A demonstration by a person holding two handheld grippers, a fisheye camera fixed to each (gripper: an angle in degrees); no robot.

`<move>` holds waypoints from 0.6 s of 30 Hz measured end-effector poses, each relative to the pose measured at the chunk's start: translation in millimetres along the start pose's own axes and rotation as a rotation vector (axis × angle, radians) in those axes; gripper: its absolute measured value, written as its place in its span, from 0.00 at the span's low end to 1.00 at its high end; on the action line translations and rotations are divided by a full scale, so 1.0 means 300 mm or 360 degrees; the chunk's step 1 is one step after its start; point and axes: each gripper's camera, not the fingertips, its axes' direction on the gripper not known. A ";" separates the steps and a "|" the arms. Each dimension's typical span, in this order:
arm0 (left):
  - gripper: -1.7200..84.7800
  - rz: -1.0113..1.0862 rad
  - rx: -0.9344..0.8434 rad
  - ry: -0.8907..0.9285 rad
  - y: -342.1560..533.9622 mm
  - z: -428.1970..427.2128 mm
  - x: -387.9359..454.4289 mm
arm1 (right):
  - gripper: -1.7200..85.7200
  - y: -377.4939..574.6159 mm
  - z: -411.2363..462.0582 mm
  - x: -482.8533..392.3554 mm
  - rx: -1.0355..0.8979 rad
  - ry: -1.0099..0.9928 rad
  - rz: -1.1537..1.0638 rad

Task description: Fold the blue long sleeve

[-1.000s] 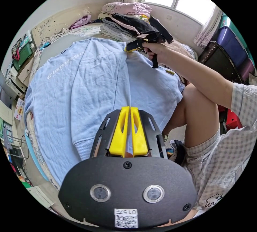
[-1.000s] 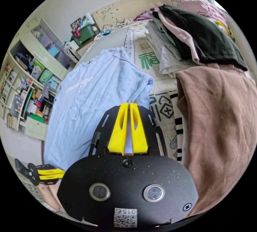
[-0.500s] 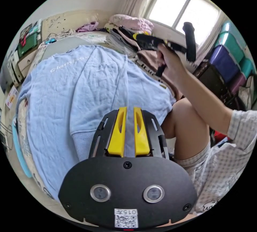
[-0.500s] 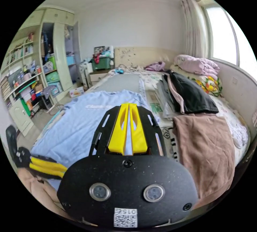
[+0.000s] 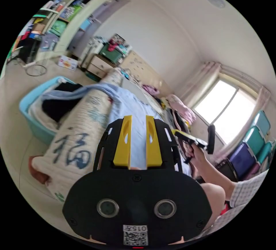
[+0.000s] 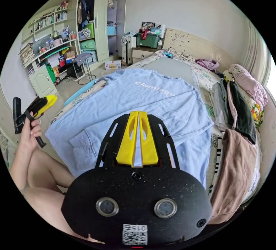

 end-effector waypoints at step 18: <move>0.17 -0.1084 -0.0005 -0.0747 -0.456 0.230 -1.257 | 0.01 -0.031 0.360 0.056 -0.0359 -0.0241 0.0025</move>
